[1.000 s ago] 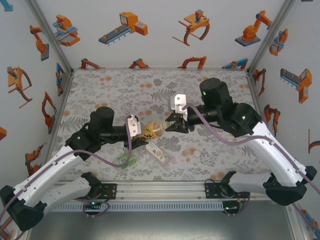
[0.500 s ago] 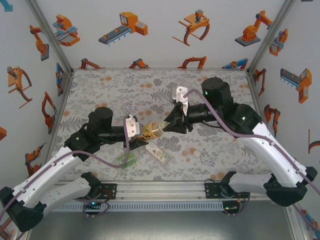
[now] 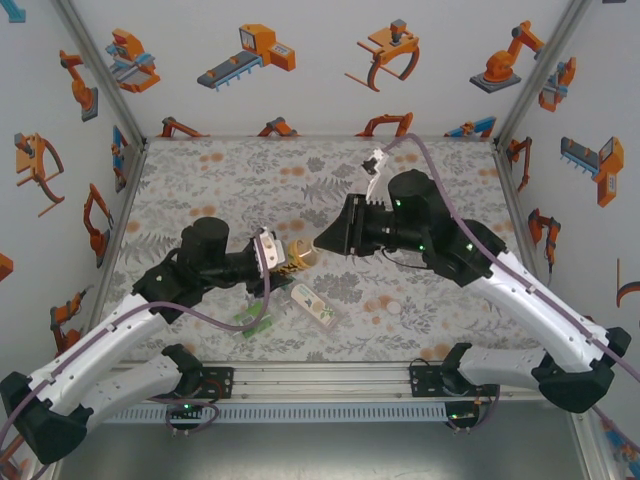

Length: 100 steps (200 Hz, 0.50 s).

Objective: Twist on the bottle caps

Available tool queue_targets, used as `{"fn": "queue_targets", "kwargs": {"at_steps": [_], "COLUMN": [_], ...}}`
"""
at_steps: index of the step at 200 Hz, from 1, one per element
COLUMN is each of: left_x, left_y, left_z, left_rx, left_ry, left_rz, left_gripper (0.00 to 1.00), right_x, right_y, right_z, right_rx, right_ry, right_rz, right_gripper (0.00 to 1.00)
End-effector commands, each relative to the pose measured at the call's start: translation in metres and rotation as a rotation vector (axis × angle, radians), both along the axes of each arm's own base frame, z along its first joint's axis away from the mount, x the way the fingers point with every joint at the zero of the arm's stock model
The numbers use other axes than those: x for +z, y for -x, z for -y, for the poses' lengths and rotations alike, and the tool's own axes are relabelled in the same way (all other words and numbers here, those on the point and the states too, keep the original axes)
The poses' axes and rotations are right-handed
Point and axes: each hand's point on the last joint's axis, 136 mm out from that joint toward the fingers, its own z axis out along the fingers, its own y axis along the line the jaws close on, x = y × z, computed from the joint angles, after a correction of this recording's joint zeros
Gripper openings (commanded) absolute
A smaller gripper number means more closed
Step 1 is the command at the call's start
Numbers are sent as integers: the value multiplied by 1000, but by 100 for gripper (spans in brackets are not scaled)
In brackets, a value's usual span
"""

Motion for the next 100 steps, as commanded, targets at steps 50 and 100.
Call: {"fn": "queue_targets", "kwargs": {"at_steps": [50,100], "left_x": [43,34], "left_y": [-7,5], "left_z": [16,16], "left_rx": [-34,-97], "left_ry": [118,87], "left_rz": [109,86], "left_gripper": [0,0], "right_x": [-49,31], "right_y": [13,1], "right_z": [-8,13], "right_rx": [-158,5], "right_ry": [41,73], "right_rz": [-473,39], "right_gripper": [10,63]}}
